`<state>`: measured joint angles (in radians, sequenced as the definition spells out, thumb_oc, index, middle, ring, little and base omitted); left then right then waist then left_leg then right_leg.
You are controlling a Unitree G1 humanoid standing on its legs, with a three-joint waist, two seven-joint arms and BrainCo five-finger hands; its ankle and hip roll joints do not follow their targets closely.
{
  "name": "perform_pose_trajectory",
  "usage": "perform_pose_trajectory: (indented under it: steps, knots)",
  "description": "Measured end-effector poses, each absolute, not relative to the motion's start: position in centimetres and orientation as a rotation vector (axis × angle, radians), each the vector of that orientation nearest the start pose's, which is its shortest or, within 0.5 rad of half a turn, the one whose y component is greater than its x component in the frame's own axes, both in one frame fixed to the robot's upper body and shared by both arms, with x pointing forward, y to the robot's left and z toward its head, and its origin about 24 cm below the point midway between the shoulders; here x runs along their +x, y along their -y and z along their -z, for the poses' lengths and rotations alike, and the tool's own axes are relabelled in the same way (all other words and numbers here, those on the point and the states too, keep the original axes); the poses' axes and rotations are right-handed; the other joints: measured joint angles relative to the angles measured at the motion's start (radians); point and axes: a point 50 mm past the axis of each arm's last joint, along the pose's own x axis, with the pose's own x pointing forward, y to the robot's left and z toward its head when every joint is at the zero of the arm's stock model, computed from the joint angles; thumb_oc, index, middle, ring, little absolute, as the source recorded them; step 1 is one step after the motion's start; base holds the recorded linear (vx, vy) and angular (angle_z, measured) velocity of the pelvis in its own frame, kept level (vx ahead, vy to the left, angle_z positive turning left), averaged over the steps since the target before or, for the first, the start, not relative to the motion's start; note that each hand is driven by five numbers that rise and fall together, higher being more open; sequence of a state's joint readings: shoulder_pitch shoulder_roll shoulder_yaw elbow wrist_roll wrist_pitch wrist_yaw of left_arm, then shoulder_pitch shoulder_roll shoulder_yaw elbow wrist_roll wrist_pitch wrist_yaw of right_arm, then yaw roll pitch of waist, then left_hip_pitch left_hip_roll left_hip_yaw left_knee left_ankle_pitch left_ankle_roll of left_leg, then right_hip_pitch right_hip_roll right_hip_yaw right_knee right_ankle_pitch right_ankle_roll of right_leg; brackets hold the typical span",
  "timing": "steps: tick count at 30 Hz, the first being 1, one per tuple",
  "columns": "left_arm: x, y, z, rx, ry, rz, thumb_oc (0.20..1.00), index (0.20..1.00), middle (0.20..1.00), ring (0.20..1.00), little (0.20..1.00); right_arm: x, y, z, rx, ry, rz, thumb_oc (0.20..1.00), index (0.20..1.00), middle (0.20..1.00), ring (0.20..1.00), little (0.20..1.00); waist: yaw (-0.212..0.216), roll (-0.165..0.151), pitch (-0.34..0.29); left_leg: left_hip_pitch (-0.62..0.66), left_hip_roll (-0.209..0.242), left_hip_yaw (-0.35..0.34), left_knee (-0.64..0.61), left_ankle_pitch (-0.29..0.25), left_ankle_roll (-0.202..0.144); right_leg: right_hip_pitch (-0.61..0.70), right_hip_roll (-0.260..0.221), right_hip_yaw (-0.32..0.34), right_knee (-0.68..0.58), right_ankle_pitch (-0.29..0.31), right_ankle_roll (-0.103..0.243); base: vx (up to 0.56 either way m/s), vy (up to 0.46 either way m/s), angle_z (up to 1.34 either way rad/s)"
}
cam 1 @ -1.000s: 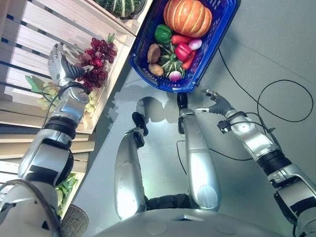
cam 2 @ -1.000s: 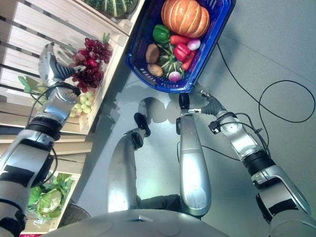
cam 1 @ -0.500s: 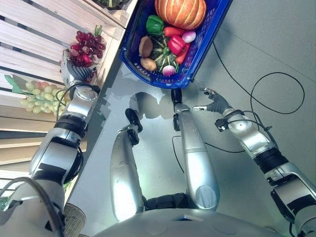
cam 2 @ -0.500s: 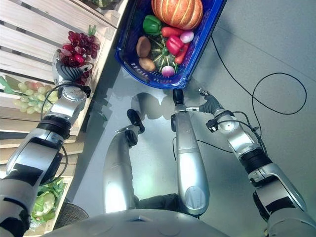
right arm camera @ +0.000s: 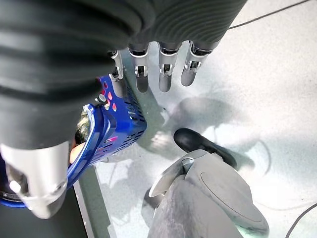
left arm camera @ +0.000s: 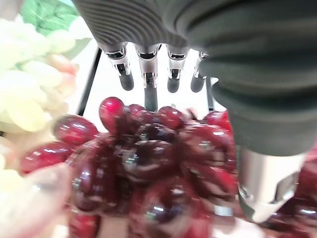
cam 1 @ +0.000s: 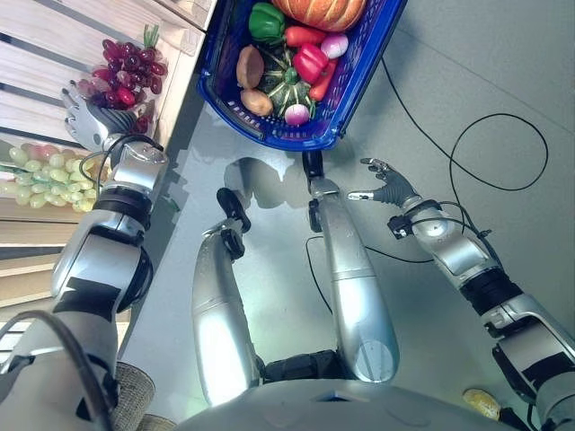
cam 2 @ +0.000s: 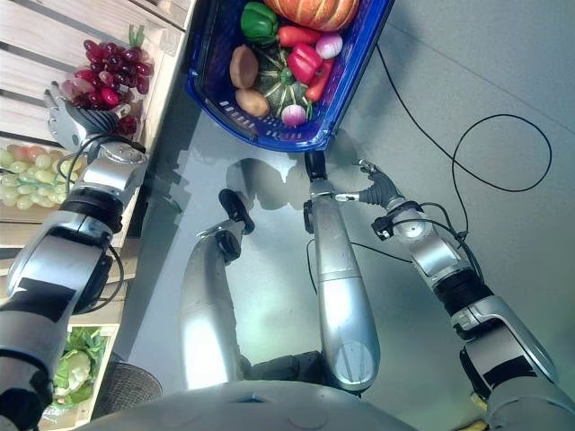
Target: Pick up fruits and vegetables into the basket
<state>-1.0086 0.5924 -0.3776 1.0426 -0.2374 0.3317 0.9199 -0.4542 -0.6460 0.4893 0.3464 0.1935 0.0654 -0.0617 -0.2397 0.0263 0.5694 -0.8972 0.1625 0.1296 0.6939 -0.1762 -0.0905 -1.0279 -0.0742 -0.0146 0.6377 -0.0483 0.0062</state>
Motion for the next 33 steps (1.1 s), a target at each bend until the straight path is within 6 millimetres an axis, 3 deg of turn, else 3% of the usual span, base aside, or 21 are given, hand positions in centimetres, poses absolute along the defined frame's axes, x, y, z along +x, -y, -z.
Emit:
perform_pose_trajectory:
  steps: [25,26,27,28,29,33]
  knots:
    - [37.1,-30.6,-17.9,0.753,-0.218,-1.158,1.000,1.000,1.000,1.000,1.000,33.1,19.2,-8.4,-0.560,-0.038,-0.218,1.000,1.000,1.000,1.000,1.000,-0.005,-0.002,-0.001,-0.061,0.014,-0.009,-0.006,0.007,-0.013,-0.069,0.016,0.000,-0.006,0.005,-0.007,0.00,-0.008,0.00]
    - [37.1,-30.7,-17.9,0.752,-0.219,-1.159,0.705,0.705,0.705,0.705,0.705,33.1,19.1,-8.5,-0.555,-0.038,-0.219,1.000,1.000,1.000,1.000,1.000,-0.006,-0.002,-0.001,-0.061,0.014,-0.009,-0.007,0.007,-0.013,-0.070,0.016,0.000,-0.006,0.005,-0.007,0.00,0.000,0.00]
    - [37.1,-30.8,-17.9,0.750,-0.214,-1.157,0.332,0.332,0.332,0.332,0.332,33.1,19.1,-8.4,-0.557,-0.038,-0.222,1.000,1.000,1.000,1.000,1.000,-0.006,-0.002,-0.001,-0.062,0.014,-0.012,-0.009,0.008,-0.014,-0.071,0.017,0.000,-0.006,0.005,-0.007,0.00,0.000,0.00]
    - [37.1,-30.8,-18.0,0.750,-0.213,-1.158,0.332,0.332,0.332,0.332,0.332,33.1,19.1,-8.5,-0.557,-0.037,-0.223,1.000,1.000,1.000,1.000,1.000,-0.006,-0.002,-0.001,-0.062,0.014,-0.013,-0.010,0.008,-0.015,-0.071,0.018,0.000,-0.006,0.005,-0.007,0.00,0.000,0.00]
    - [37.1,-30.9,-18.0,0.752,-0.212,-1.157,0.200,0.200,0.200,0.200,0.200,33.2,19.0,-8.5,-0.557,-0.036,-0.223,1.000,1.000,1.000,1.000,1.000,-0.006,-0.002,-0.001,-0.063,0.014,-0.015,-0.017,0.012,-0.017,-0.073,0.018,-0.001,-0.007,0.005,-0.007,0.00,0.000,0.00]
    - [36.9,-31.5,-18.1,0.792,-0.217,-1.154,0.200,0.200,0.200,0.200,0.200,33.3,19.0,-8.7,-0.559,-0.028,-0.223,1.000,1.000,1.000,1.000,1.000,-0.006,-0.002,-0.002,-0.063,0.013,-0.016,-0.027,0.017,-0.016,-0.080,0.021,-0.001,-0.007,0.005,-0.007,0.00,0.015,-0.02]
